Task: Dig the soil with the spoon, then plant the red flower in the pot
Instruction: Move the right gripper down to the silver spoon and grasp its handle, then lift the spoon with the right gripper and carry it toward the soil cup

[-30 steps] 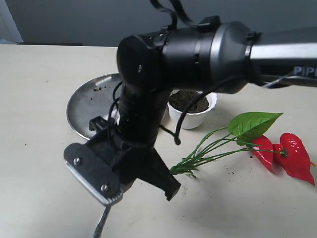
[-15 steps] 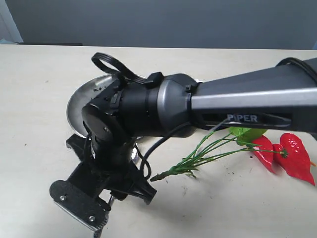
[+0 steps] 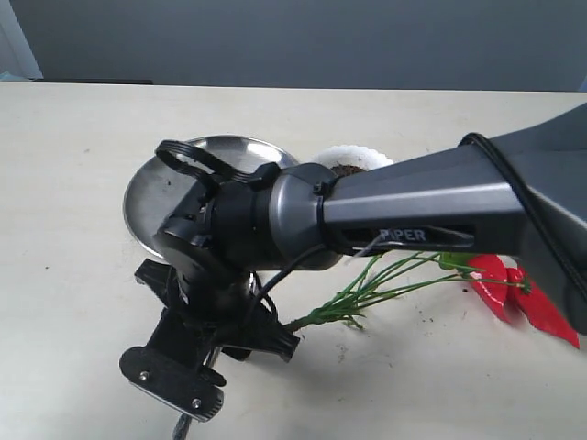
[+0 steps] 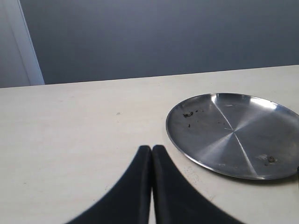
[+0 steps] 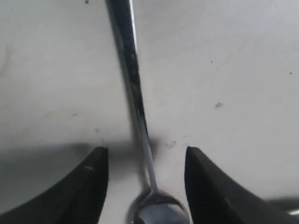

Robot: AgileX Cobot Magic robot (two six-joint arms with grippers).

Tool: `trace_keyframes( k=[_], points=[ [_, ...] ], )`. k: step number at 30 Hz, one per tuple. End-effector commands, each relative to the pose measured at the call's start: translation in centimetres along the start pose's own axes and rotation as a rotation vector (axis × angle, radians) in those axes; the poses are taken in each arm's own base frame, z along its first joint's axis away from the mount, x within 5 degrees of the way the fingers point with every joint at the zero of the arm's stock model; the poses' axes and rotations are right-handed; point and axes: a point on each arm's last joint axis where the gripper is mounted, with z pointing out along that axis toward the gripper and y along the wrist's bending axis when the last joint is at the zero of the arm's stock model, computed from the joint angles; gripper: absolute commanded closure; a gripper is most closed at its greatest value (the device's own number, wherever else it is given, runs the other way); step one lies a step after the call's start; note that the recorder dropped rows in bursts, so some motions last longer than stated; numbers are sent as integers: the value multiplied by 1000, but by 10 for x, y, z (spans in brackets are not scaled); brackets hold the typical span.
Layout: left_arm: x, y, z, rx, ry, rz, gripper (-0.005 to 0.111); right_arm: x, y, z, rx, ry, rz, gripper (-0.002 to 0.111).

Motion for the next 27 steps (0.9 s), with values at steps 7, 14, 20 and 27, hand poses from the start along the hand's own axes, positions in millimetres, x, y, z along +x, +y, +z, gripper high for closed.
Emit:
trace_keyframes(
  k=[7,14,20,27],
  points=[
    [-2,0,-1,3,-10,-3,106,0,-1,14,12,8,-15,60],
    [-2,0,-1,3,-10,-3,106,-1,3,26,-24,4,-17,61],
    [-2,0,-1,3,-10,-3,106,-2,8,27,-80,1,-15,103],
    [-2,0,-1,3,-10,-3,106,-2,9,26,-91,-1,-12,107]
  ],
)
